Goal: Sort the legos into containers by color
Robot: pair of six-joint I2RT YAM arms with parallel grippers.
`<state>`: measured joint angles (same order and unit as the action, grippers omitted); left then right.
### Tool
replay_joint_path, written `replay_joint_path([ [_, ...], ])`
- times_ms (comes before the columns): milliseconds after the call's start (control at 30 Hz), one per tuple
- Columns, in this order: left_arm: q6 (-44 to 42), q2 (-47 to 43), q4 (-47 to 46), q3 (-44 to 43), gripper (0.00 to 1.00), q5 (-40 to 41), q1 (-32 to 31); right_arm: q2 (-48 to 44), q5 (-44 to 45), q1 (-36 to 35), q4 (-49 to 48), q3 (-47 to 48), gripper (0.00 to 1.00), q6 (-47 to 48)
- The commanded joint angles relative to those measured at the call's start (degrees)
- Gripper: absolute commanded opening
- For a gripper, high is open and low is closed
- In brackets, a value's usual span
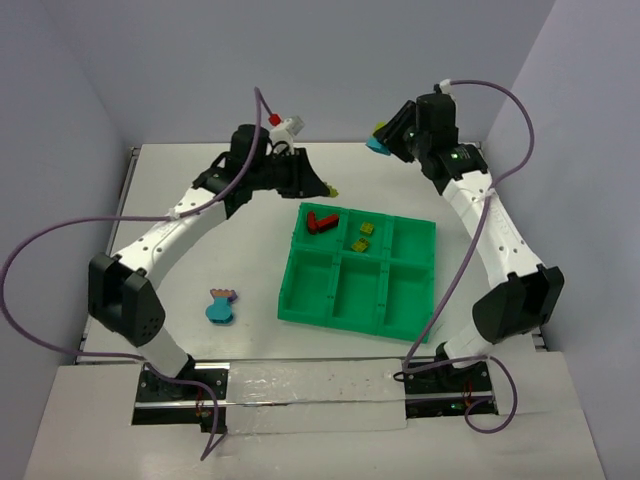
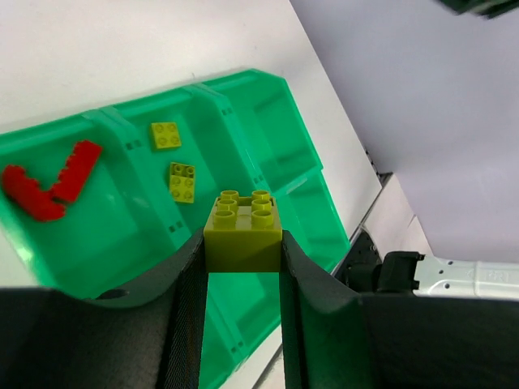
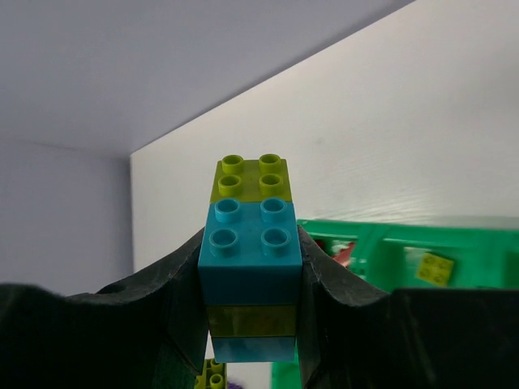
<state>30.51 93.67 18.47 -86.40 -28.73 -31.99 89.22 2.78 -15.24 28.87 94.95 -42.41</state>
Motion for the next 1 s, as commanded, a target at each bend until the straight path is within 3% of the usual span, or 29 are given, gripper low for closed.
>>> replay_joint_path([
  [0, 0.79, 7.35, -1.67, -4.77, 0.0, -0.17, -4.68, -7.85, 8.84, 2.6, -1.18, -4.01, 0.0, 7.36],
  [233, 3.43, 21.43, 2.41, -15.36, 0.01, 4.35, -9.7, -16.95, 12.54, 6.03, 0.19, -11.66, 0.0, 12.56],
  [300, 3.68, 25.75, 6.47, -19.76, 0.09, 6.75, -10.28, -19.68, 12.81, 6.45, 1.24, -14.23, 0.0, 13.45],
  [400, 4.06, 27.97, 7.2, -21.64, 0.3, 10.31, -10.9, -23.2, 12.99, 6.82, 1.4, -17.66, 0.0, 14.92],
  [500, 4.64, 27.98, 7.59, -22.45, 0.72, 11.53, -10.99, -24.77, 13.48, 7.06, 2.14, -18.98, 0.0, 15.42],
  [533, 4.49, 27.81, 7.94, -22.73, 0.77, 12.13, -10.91, -25.02, 13.41, 7.07, 2.23, -19.09, 0.0, 15.5],
  [733, 3.67, 25.83, 9.97, -23.1, 0.91, 12.06, -10.81, -23.65, 10.96, 7.07, 2.05, -19.09, 0.0, 15.69],
  [867, 2.81, 21.63, 11.76, -22.66, 0.92, 13.79, -10.54, -23.56, 8.01, 7.07, 1.36, -19.11, 0.0, 16.23],
  [967, 4.09, 14.3, 9.89, -17.09, 0.91, 12.02, -6.98, -23.66, -1.12, 6.99, -1.88, -20.01, 0.0, 18.51],
])
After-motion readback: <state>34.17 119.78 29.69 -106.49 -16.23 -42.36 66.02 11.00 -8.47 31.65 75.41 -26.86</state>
